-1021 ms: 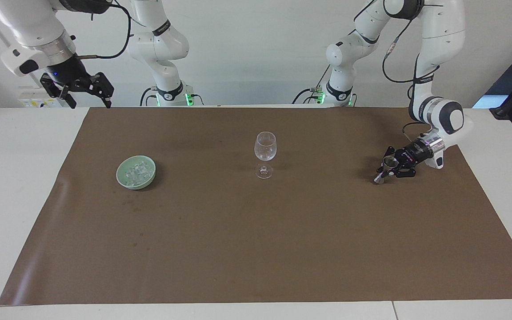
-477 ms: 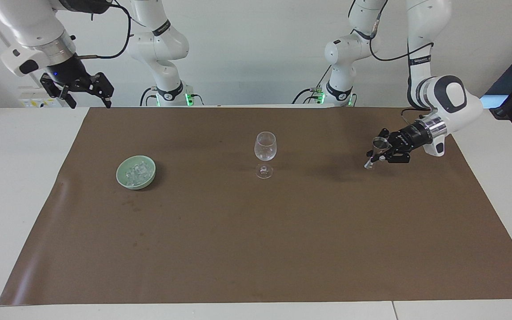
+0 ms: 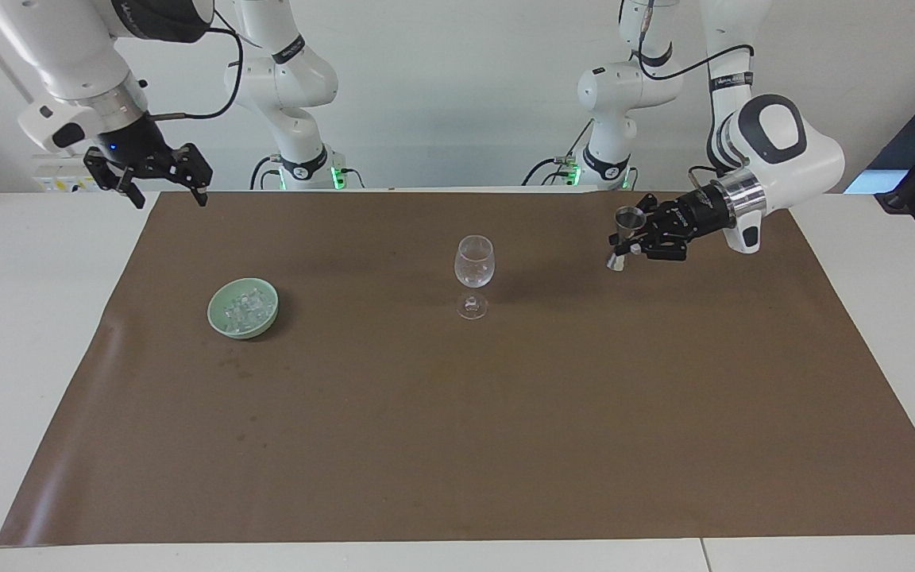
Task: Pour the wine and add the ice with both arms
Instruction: 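Lift the jigger with the left gripper toward the clear glass, then carry the jigger over the glass while the right gripper reaches the ice bowl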
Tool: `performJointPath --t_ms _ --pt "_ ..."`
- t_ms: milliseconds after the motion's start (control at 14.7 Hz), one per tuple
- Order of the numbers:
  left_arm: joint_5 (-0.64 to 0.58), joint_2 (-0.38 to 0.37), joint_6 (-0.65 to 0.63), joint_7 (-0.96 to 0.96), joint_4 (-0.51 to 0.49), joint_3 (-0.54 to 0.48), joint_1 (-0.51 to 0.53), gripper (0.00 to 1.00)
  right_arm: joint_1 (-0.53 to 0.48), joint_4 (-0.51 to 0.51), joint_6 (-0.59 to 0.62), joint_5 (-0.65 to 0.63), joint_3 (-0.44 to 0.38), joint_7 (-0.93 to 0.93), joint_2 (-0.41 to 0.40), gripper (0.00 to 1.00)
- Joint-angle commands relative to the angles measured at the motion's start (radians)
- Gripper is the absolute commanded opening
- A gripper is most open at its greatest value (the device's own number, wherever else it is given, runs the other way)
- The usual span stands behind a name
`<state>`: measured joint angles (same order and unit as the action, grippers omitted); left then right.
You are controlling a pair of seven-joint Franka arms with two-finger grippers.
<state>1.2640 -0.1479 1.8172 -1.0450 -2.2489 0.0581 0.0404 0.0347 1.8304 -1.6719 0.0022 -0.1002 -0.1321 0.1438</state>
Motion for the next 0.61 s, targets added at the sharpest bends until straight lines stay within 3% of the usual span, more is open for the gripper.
performJointPath --t_ms 0,204,340,545 --pt "-0.021 -0.039 0.082 -0.073 -0.004 -0.008 -0.117 0.0 0.001 0.192 -0.187 0.07 0.004 -0.092 0.051 1.0" --pt "-0.069 -0.041 0.2 -0.179 -0.004 0.022 -0.207 0.0 0.002 0.271 -0.265 0.127 0.004 -0.188 0.008 1.0" --pt "-0.072 -0.03 0.302 -0.245 -0.004 0.041 -0.255 0.0 -0.003 0.311 -0.33 0.13 0.002 -0.3 -0.029 0.73" --pt "-0.128 -0.028 0.333 -0.274 -0.006 0.051 -0.277 0.0 -0.018 0.396 -0.458 0.13 0.002 -0.365 -0.049 0.69"
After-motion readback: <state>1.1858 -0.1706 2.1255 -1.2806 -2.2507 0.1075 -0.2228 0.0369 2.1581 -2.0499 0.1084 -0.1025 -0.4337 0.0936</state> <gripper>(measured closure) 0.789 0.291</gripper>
